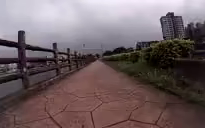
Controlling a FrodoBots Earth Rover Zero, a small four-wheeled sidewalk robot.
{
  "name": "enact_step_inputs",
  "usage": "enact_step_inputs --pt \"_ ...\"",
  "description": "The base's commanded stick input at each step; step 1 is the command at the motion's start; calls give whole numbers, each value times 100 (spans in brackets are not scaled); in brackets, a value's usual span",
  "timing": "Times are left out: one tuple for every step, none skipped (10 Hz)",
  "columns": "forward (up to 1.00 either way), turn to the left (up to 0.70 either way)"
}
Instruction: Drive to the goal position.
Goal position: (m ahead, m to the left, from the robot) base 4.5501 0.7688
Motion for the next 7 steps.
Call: enact_step_inputs --pt "100 0" --pt "100 0" --pt "100 0" --pt "100 0" --pt "100 0" --pt "100 0" --pt "100 0"
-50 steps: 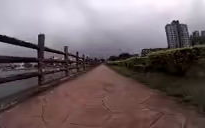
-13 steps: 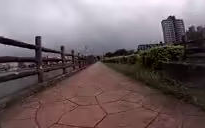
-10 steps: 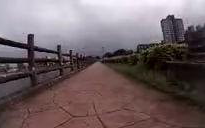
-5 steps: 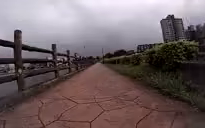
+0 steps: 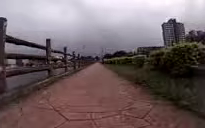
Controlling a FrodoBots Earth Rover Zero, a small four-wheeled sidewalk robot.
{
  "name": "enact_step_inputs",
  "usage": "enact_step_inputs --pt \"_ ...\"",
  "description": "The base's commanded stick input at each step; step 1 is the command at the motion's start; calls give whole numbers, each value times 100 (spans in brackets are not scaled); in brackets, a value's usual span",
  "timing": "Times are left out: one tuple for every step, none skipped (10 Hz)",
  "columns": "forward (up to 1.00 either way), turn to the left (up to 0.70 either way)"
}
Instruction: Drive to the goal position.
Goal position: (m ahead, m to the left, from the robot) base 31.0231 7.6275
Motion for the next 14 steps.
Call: enact_step_inputs --pt "100 0" --pt "100 0" --pt "100 0" --pt "100 0" --pt "100 0" --pt "100 0" --pt "100 0" --pt "100 0" --pt "100 0" --pt "100 24" --pt "100 30" --pt "100 9" --pt "100 0" --pt "100 0"
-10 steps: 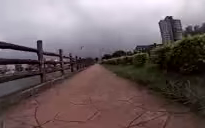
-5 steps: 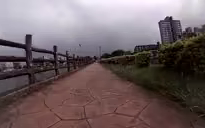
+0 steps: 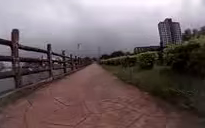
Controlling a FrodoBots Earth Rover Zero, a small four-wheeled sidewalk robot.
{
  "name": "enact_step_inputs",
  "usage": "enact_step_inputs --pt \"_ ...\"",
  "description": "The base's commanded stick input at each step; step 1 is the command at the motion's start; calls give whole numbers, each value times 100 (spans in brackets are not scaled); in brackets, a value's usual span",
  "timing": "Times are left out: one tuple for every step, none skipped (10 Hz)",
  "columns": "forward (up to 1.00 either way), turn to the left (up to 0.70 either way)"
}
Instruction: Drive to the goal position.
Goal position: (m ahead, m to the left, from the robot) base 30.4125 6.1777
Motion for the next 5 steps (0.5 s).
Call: enact_step_inputs --pt "100 0" --pt "100 0" --pt "100 0" --pt "100 0" --pt "100 1"
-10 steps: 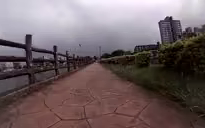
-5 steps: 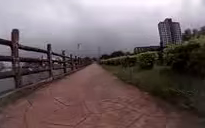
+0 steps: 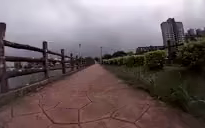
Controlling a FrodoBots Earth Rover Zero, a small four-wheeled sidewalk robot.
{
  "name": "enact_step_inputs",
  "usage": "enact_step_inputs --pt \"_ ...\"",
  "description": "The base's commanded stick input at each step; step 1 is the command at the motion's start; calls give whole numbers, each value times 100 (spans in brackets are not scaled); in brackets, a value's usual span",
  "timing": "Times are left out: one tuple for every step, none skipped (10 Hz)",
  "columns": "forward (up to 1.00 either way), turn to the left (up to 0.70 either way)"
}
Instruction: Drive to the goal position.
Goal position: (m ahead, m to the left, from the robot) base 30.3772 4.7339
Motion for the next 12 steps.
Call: enact_step_inputs --pt "100 13" --pt "100 25" --pt "100 37" --pt "100 11" --pt "100 0" --pt "100 0" --pt "100 0" --pt "100 0" --pt "100 0" --pt "100 0" --pt "100 0" --pt "100 11"
